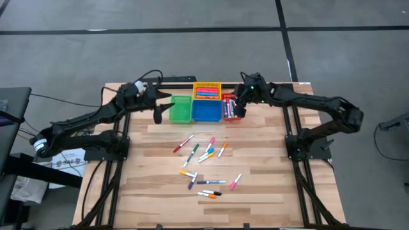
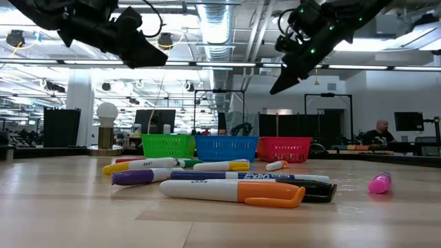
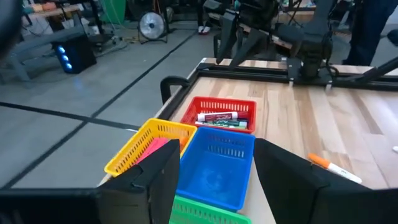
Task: Pick & Place Markers
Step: Put the small red marker pen into the blue bin
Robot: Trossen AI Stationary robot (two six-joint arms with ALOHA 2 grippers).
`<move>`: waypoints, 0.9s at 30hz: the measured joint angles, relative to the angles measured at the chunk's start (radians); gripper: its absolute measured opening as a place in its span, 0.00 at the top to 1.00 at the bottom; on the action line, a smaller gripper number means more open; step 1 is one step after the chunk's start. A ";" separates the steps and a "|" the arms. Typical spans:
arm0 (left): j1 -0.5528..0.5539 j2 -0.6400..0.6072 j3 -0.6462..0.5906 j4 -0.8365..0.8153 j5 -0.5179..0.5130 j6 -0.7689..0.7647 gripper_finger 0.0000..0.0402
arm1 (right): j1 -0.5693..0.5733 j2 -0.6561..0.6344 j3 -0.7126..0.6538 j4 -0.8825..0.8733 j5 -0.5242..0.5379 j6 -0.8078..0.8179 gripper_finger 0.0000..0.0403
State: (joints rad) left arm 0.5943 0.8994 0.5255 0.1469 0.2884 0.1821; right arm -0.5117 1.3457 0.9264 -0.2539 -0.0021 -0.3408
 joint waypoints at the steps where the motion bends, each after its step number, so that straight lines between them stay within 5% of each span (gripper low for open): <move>1: 0.009 0.003 0.000 0.000 0.011 -0.006 0.49 | -0.002 0.005 0.000 -0.004 -0.003 0.000 0.74; 15: -0.021 0.005 0.000 -0.011 0.093 -0.037 0.49 | 0.129 0.010 0.000 -0.137 -0.132 0.095 0.73; 27: -0.241 0.020 -0.007 0.002 0.086 -0.133 0.49 | 0.324 0.006 -0.026 -0.108 -0.129 0.240 0.73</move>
State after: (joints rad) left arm 0.3534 0.9192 0.5180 0.1488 0.3747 0.0496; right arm -0.1881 1.3521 0.9007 -0.3622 -0.1314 -0.1013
